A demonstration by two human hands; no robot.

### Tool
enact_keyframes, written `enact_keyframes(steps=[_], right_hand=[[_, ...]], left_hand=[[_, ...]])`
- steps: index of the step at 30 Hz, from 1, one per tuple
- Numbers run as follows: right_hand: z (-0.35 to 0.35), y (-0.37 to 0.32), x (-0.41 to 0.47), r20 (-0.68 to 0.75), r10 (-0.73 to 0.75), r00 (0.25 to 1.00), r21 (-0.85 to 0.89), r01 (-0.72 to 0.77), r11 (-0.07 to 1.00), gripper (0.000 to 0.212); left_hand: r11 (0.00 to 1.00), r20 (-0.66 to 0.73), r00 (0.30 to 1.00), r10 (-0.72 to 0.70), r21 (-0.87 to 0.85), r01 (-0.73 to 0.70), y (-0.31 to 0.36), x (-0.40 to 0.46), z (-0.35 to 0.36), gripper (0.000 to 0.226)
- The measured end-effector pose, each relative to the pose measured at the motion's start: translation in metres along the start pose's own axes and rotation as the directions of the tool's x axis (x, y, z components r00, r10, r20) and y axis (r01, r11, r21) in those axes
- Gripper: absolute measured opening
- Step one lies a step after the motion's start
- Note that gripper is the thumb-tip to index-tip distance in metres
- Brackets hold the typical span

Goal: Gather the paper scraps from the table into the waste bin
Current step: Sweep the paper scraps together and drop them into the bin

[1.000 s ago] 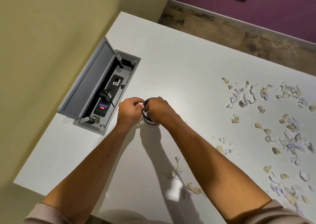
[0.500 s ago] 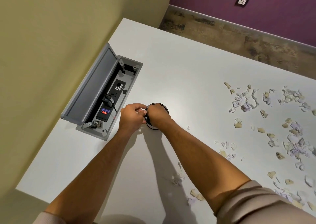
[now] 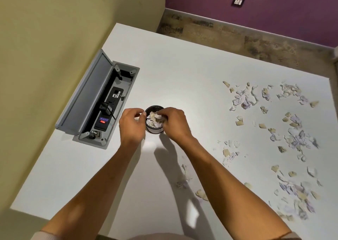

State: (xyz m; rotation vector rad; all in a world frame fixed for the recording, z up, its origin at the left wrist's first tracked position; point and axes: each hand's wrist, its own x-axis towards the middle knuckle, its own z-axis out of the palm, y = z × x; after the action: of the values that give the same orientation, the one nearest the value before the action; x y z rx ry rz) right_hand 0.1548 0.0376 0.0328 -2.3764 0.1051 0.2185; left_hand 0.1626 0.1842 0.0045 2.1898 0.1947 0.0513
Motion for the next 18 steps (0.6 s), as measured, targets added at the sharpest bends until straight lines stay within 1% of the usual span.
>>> enact_keyframes(steps=[2,3,6,8,10,12,13,14,16,18], right_hand=[[-0.009,0.015,-0.025,-0.162,-0.027,0.986,0.078,0.040,0.996,0.032],[-0.012,0.024,-0.037,-0.219,-0.013,0.976,0.108,0.037,0.994,0.030],[-0.020,0.061,-0.078,-0.304,0.105,0.947,0.167,-0.056,0.984,0.029],[-0.023,0.086,-0.106,-0.312,0.182,0.933,0.188,-0.127,0.974,0.032],[-0.024,0.111,-0.134,-0.303,0.263,0.916,0.197,-0.210,0.958,0.034],[-0.022,0.136,-0.162,-0.308,0.334,0.891,0.198,-0.283,0.938,0.037],[-0.019,0.147,-0.174,-0.313,0.358,0.880,0.193,-0.310,0.931,0.039],[-0.017,0.159,-0.188,-0.323,0.378,0.868,0.180,-0.336,0.925,0.041],[-0.013,0.182,-0.215,-0.349,0.416,0.840,0.132,-0.395,0.909,0.045],[-0.009,0.203,-0.242,-0.382,0.451,0.807,0.080,-0.457,0.886,0.049]], left_hand=[[0.990,-0.077,0.992,0.105,-0.085,-0.111,0.004,-0.021,0.000,0.014],[0.981,-0.094,0.985,0.142,-0.118,-0.153,0.004,-0.032,0.002,0.015],[0.959,-0.061,0.972,0.226,-0.162,-0.233,-0.001,-0.068,0.015,0.015],[0.954,0.008,0.964,0.267,-0.146,-0.263,-0.010,-0.091,0.027,0.019],[0.955,0.112,0.952,0.284,-0.124,-0.270,-0.022,-0.114,0.043,0.025],[0.970,0.260,0.934,0.244,-0.079,-0.231,-0.035,-0.135,0.060,0.036],[0.973,0.336,0.916,0.221,-0.018,-0.229,-0.042,-0.144,0.067,0.043],[0.959,0.393,0.891,0.228,0.065,-0.275,-0.049,-0.153,0.073,0.052],[0.893,0.468,0.839,0.278,0.195,-0.405,-0.065,-0.172,0.084,0.067],[0.873,0.518,0.820,0.243,0.253,-0.418,-0.077,-0.189,0.089,0.079]])
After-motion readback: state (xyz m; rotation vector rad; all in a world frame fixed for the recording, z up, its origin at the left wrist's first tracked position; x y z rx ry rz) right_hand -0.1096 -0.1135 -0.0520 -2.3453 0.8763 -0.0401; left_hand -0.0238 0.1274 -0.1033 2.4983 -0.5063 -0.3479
